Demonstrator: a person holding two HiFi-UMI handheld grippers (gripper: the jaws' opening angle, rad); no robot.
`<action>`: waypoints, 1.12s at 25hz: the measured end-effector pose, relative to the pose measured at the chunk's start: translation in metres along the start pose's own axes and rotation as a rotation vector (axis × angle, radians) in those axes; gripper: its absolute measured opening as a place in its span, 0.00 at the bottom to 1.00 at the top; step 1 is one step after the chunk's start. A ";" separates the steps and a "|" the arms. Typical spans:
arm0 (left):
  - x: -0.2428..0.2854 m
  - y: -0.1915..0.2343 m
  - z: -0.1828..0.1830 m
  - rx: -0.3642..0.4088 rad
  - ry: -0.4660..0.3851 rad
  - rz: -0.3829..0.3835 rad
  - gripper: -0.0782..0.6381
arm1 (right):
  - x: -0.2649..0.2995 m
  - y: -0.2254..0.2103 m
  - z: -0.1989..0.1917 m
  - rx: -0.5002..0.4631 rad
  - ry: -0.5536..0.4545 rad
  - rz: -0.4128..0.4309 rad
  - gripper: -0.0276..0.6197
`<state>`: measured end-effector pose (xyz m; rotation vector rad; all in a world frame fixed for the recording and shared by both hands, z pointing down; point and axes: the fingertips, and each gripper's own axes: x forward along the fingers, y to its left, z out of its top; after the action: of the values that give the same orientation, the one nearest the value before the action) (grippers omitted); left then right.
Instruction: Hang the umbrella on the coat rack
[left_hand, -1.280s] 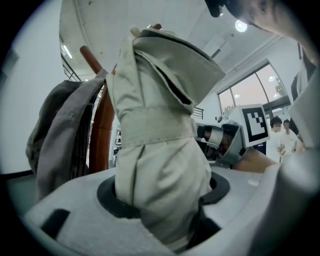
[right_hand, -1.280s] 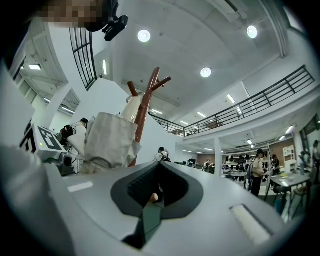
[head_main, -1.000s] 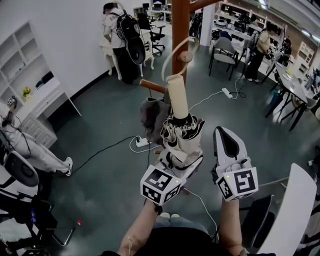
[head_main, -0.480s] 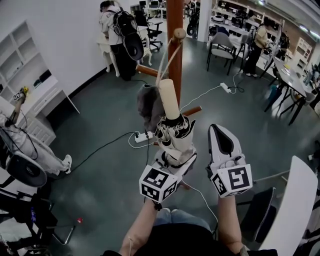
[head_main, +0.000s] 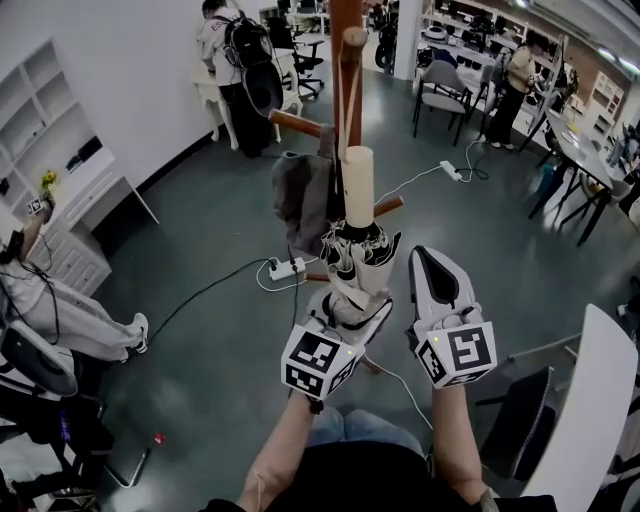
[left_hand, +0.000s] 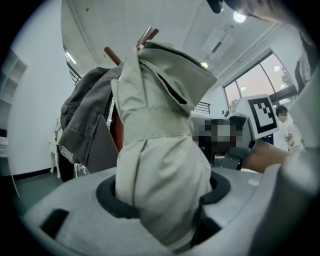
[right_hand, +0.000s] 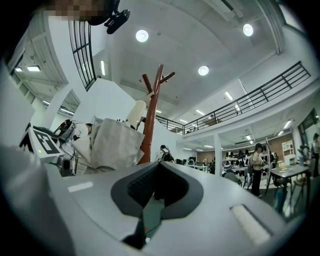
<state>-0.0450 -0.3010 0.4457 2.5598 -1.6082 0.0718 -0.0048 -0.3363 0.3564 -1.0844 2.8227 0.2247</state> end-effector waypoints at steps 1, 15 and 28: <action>0.001 -0.001 0.000 0.001 0.002 0.000 0.53 | -0.001 -0.001 -0.001 0.001 0.003 0.000 0.05; -0.010 -0.007 -0.001 0.006 0.058 -0.049 0.63 | -0.001 0.002 0.019 0.019 0.025 -0.012 0.05; -0.046 0.014 -0.004 0.011 0.055 0.077 0.69 | -0.010 0.001 0.018 0.041 0.052 -0.022 0.05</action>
<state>-0.0770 -0.2657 0.4459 2.4808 -1.6905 0.1572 0.0029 -0.3252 0.3403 -1.1275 2.8455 0.1378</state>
